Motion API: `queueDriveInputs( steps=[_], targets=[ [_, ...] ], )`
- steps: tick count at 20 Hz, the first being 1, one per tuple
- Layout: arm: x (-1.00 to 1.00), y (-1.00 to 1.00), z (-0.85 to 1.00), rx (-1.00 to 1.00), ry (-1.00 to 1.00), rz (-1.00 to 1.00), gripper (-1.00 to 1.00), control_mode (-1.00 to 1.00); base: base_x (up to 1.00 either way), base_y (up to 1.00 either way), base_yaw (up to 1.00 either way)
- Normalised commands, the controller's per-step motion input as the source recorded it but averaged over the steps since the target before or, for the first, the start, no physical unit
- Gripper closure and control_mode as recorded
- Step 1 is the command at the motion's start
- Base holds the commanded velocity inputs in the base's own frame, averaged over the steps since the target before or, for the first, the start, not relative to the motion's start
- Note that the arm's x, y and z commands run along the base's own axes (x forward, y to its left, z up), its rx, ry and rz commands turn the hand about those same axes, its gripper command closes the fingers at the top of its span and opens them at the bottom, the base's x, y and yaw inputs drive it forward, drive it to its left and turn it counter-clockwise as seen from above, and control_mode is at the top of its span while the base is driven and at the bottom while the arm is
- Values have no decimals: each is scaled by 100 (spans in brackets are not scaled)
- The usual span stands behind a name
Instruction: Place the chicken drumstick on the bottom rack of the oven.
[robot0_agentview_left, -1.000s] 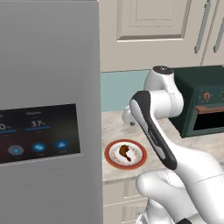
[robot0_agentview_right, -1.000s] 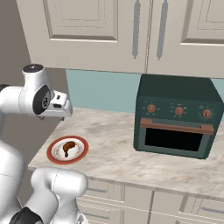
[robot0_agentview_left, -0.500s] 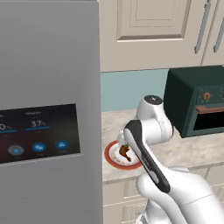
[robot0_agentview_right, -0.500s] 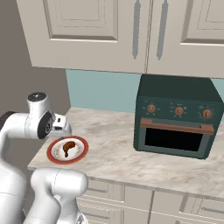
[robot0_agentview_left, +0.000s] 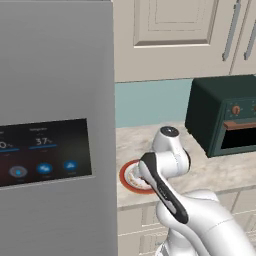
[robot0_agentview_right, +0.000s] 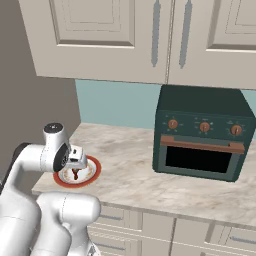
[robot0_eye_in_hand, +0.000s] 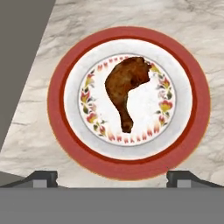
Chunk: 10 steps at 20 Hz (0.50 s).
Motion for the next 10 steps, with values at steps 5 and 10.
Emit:
queueDriveInputs(
  steps=[5, 10],
  targets=[
    [38, 2, -35, -5, 0, -3, -100, -100, 0, 0, 0],
    [19, -8, -23, -4, 2, -2, -100, -100, 0, 0, 0]
  ],
)
